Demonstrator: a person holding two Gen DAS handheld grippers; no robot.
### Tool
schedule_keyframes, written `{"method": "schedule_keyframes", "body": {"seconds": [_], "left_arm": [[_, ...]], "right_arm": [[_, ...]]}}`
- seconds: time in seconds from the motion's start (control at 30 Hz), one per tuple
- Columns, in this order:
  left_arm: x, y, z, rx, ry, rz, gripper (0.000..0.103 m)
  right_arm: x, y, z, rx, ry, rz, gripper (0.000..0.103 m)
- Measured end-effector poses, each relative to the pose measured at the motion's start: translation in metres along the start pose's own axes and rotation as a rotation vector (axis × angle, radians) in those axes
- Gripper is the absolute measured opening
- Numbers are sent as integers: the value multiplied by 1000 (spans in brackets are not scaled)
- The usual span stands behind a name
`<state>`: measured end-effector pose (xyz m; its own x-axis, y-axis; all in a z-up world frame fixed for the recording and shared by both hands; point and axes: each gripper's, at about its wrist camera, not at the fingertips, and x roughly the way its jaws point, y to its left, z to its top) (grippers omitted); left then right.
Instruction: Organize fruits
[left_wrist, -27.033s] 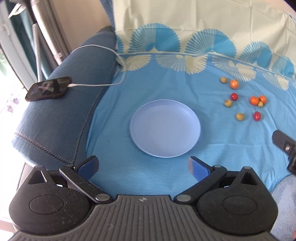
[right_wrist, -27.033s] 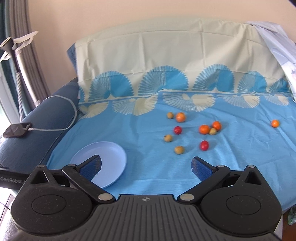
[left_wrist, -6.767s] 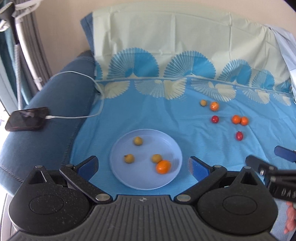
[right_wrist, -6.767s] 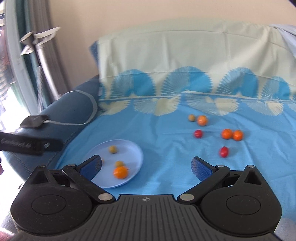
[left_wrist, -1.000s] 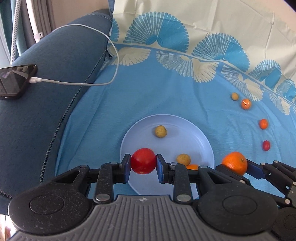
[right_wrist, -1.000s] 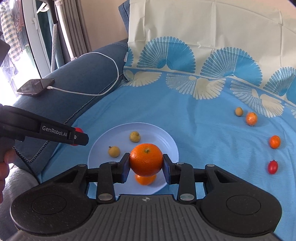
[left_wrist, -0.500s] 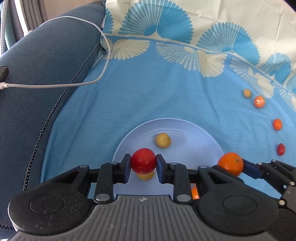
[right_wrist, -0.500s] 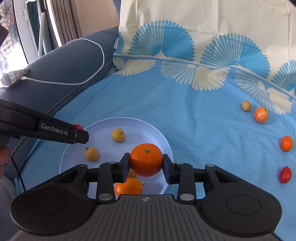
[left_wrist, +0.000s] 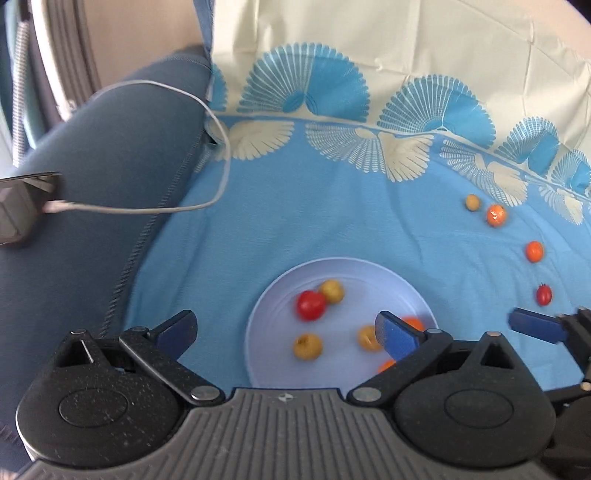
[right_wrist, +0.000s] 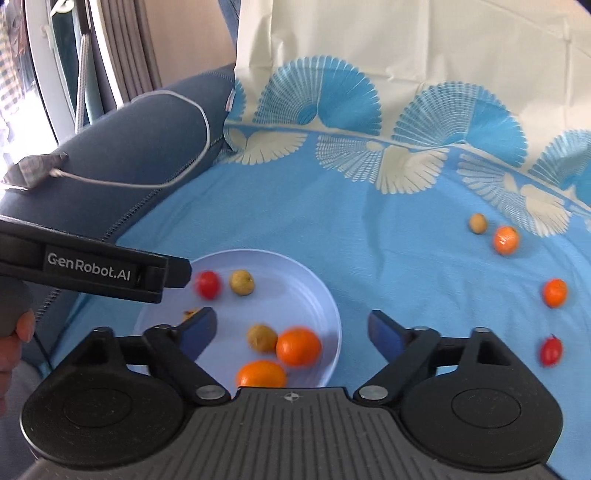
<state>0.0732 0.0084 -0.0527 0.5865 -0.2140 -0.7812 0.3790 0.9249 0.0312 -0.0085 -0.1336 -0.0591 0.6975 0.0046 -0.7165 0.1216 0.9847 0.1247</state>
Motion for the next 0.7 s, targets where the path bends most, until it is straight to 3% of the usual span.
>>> {"method": "schedule_keyframes", "body": {"seconds": [0.33,0.7], "left_arm": [[-79,9,-53,-57,7,21,102],[-140,0,-83,-34,-67,44,102]], "right_arm": [[-97,28,-28,17,-38,-16,101],[-156,43,-67,-3,-66,-69,101]]}}
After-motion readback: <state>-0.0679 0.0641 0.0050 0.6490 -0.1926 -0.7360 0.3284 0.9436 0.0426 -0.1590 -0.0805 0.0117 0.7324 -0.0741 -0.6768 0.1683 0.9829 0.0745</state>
